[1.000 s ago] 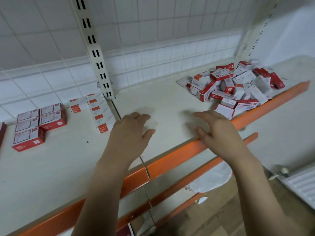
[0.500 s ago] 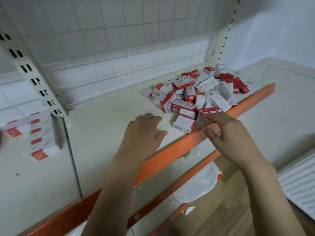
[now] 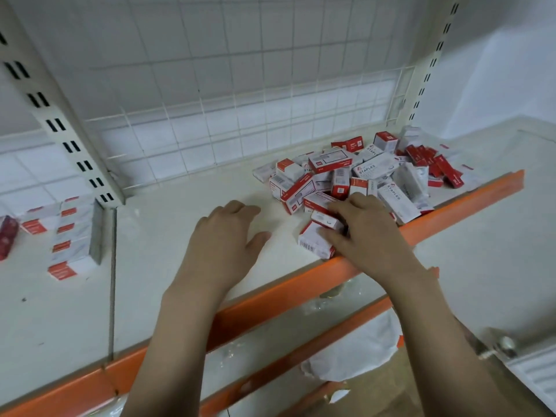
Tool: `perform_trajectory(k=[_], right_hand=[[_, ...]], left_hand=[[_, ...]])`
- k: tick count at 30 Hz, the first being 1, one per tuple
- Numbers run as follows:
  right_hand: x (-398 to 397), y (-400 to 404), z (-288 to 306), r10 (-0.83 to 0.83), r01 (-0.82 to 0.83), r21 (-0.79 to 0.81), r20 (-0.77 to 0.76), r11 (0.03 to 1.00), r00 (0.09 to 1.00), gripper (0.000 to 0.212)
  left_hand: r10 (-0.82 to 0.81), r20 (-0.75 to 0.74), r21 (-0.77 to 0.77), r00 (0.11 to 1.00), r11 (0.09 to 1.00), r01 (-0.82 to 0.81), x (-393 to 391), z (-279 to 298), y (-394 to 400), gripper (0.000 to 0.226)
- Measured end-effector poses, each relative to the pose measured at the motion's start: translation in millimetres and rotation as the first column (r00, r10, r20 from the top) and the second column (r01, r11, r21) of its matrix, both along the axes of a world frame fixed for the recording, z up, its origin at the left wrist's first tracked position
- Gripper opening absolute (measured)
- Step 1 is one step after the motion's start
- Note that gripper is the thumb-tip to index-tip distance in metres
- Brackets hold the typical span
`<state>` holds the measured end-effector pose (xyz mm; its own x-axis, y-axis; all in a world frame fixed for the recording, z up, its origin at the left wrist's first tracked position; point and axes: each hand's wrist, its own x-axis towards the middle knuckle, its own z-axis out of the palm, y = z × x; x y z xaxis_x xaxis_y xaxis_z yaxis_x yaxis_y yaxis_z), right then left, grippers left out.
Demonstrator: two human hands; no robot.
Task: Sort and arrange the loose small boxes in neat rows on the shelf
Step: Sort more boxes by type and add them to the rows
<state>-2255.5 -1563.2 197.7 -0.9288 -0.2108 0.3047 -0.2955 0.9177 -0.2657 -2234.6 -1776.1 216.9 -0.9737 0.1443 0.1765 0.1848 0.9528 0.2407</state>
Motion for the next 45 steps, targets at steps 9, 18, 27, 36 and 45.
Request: perform_trajectory(k=[9, 18, 27, 36, 45], right_hand=[[-6, 10, 5, 0.094, -0.094, -0.010, -0.001, 0.996, 0.996, 0.037], [11, 35, 18, 0.107, -0.111, -0.141, -0.038, 0.984, 0.994, 0.049], [32, 54, 18, 0.063, -0.083, -0.244, -0.089, 0.966, 0.994, 0.039], [39, 47, 15, 0.063, -0.083, -0.378, -0.064, 0.922, 0.996, 0.023], [28, -2, 20, 0.158, -0.137, -0.549, -0.009, 0.824, 0.987, 0.028]], left_hand=[[-0.027, -0.009, 0.010, 1.000, 1.000, 0.027, -11, 2, 20, 0.046], [-0.162, 0.051, -0.047, 0.986, 0.985, 0.164, -20, -4, 44, 0.053], [-0.371, 0.100, 0.145, 0.923, 0.923, 0.356, -22, -16, 60, 0.051], [-0.214, 0.080, 0.063, 0.974, 0.976, 0.209, -10, -12, 47, 0.056], [-0.006, -0.095, 0.170, 0.995, 0.985, 0.022, 30, 13, -15, 0.039]])
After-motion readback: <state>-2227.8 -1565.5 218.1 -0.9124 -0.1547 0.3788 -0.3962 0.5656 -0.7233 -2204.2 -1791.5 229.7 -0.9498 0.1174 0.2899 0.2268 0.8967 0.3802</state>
